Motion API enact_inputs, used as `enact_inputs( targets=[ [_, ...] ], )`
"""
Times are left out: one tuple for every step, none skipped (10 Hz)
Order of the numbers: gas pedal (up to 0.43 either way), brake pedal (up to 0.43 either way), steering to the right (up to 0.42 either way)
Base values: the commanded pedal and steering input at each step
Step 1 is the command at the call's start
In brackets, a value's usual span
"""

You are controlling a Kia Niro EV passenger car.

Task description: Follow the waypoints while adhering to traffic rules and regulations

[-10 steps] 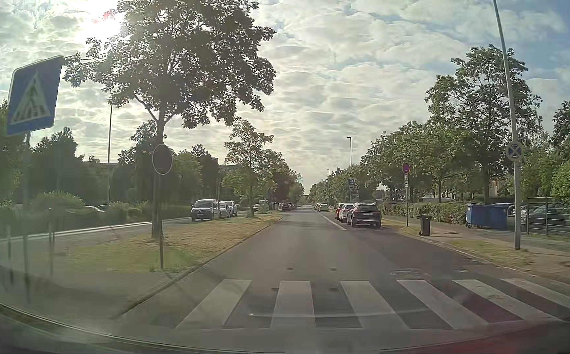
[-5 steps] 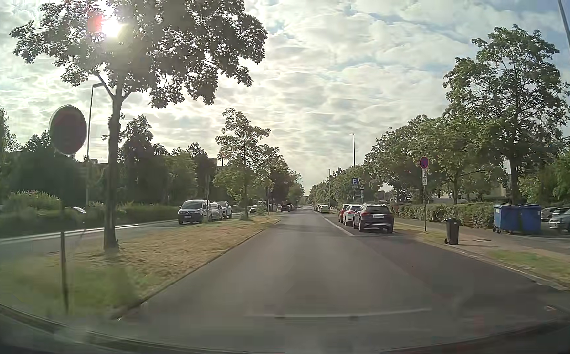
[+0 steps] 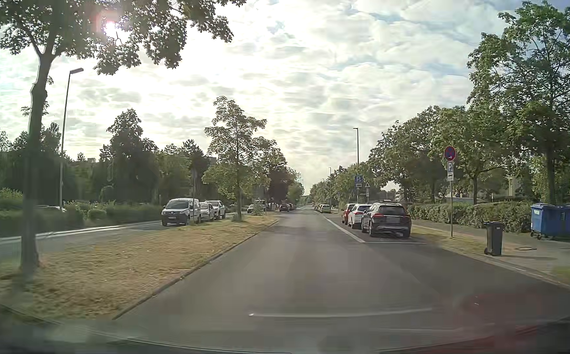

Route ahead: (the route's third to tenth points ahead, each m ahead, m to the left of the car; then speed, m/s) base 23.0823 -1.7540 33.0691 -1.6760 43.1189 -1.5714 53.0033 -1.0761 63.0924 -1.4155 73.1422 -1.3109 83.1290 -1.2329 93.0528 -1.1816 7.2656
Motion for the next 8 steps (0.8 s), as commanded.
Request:
enact_inputs(
  targets=[
    [0.039, 0.03, 0.001],
    [0.039, 0.03, 0.001],
    [0.039, 0.03, 0.001],
    [0.039, 0.03, 0.001],
    [0.039, 0.03, 0.001],
    [0.039, 0.03, 0.001],
    [0.039, 0.03, 0.001],
    [0.039, 0.03, 0.001]
  ],
)
